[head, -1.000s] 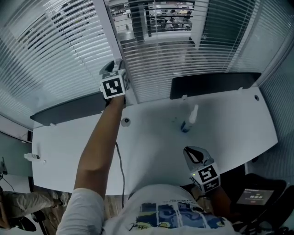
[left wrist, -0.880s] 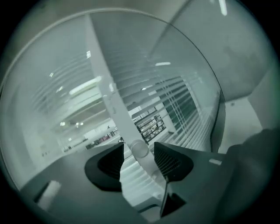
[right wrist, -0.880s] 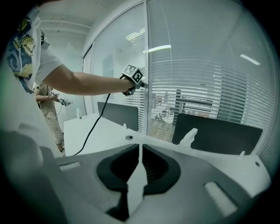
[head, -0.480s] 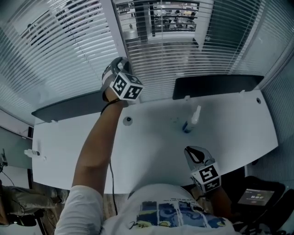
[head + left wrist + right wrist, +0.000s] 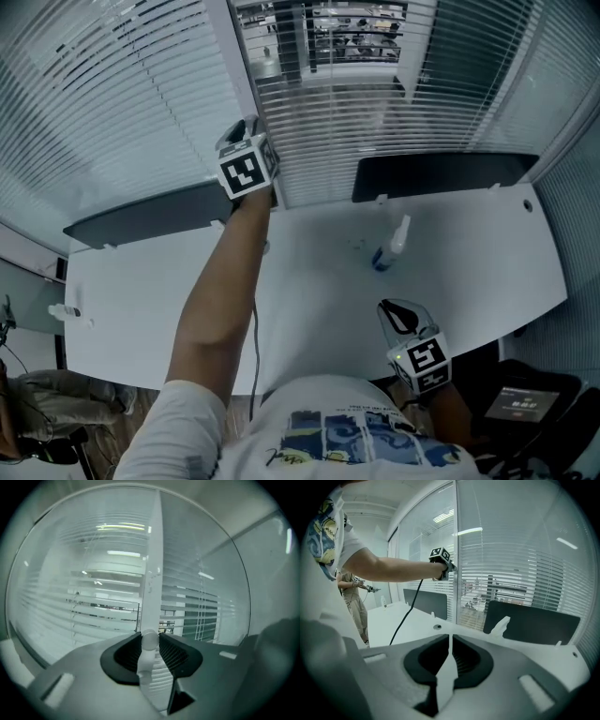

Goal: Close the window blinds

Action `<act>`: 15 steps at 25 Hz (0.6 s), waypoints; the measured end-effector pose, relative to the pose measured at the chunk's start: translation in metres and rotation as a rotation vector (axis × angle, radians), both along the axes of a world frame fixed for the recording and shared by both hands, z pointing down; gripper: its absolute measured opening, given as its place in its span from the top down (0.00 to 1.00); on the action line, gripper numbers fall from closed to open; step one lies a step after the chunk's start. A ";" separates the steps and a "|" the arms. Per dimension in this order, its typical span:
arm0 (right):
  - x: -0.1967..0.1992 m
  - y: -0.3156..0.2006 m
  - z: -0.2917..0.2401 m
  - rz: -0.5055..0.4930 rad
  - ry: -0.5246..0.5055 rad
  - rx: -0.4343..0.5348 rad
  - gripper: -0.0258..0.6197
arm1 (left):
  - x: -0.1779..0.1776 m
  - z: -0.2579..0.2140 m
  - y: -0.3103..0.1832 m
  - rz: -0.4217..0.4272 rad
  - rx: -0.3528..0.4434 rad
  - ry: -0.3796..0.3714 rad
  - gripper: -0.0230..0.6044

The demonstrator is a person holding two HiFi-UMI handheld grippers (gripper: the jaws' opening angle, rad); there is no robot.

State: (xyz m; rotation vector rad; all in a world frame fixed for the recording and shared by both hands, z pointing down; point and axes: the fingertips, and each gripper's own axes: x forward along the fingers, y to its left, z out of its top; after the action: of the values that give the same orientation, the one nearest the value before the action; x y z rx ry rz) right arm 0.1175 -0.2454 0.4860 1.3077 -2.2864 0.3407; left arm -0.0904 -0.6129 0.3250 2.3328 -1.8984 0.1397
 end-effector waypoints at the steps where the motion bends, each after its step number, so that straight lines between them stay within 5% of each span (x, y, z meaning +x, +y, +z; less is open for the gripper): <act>1: 0.001 0.000 0.000 0.002 0.000 0.000 0.94 | -0.001 0.000 0.000 -0.002 -0.003 0.041 0.76; 4: 0.002 -0.001 0.000 0.008 -0.001 0.001 0.94 | -0.002 0.003 0.000 0.006 -0.011 0.112 0.76; 12: -0.001 -0.001 -0.001 -0.002 -0.005 0.002 0.94 | -0.007 0.007 0.000 0.041 -0.056 0.594 0.76; 14: -0.001 -0.001 -0.001 -0.002 -0.005 0.003 0.94 | -0.007 0.007 0.000 0.051 -0.061 0.567 0.76; 15: -0.001 -0.001 -0.002 -0.002 -0.006 0.004 0.94 | -0.006 0.006 0.000 0.055 -0.058 0.493 0.76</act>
State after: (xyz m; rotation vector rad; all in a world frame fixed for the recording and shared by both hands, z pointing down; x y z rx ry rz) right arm 0.1165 -0.2463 0.4845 1.3079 -2.2949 0.3400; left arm -0.0962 -0.6124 0.3312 2.1256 -1.5651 -0.3398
